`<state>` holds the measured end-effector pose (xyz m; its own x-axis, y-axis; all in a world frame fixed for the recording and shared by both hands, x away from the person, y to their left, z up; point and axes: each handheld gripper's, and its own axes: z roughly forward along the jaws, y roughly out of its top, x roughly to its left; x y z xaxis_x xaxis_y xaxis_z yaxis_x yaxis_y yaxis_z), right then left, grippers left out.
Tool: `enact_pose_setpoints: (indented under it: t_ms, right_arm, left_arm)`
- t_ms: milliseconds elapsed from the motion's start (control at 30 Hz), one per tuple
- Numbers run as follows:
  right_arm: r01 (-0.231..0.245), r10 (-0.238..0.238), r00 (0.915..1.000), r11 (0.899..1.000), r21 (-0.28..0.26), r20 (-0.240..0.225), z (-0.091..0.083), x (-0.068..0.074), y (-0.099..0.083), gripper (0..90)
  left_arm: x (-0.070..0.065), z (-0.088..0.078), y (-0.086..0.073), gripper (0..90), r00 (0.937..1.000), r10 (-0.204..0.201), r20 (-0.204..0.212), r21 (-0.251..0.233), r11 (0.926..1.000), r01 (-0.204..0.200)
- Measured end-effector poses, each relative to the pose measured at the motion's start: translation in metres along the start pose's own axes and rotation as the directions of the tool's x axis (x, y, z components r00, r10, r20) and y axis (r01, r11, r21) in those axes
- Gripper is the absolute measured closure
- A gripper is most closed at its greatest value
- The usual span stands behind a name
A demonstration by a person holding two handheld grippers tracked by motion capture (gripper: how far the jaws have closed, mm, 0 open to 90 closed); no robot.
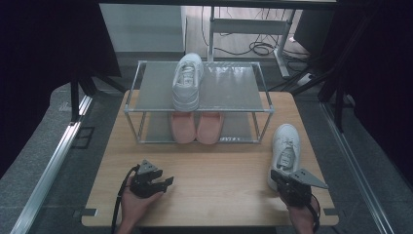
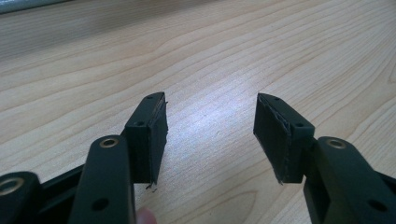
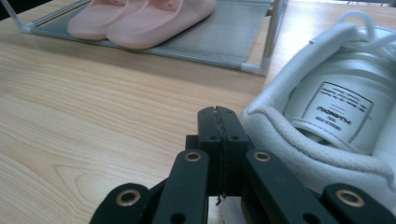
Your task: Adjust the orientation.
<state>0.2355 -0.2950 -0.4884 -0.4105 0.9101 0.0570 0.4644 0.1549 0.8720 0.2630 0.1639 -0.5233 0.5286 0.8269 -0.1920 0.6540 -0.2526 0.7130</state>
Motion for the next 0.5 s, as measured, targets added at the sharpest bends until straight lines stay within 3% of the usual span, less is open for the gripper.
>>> enact_pose_setpoints:
  t_ms: [500]
  right_arm:
    - [-0.048,0.048,0.9982,0.999,-0.019,0.034,-0.023,-0.02,-0.012,89.3]
  left_arm:
    - [-0.001,0.001,0.0,45.4,1.0,0.006,0.002,0.004,1.0,-0.006]
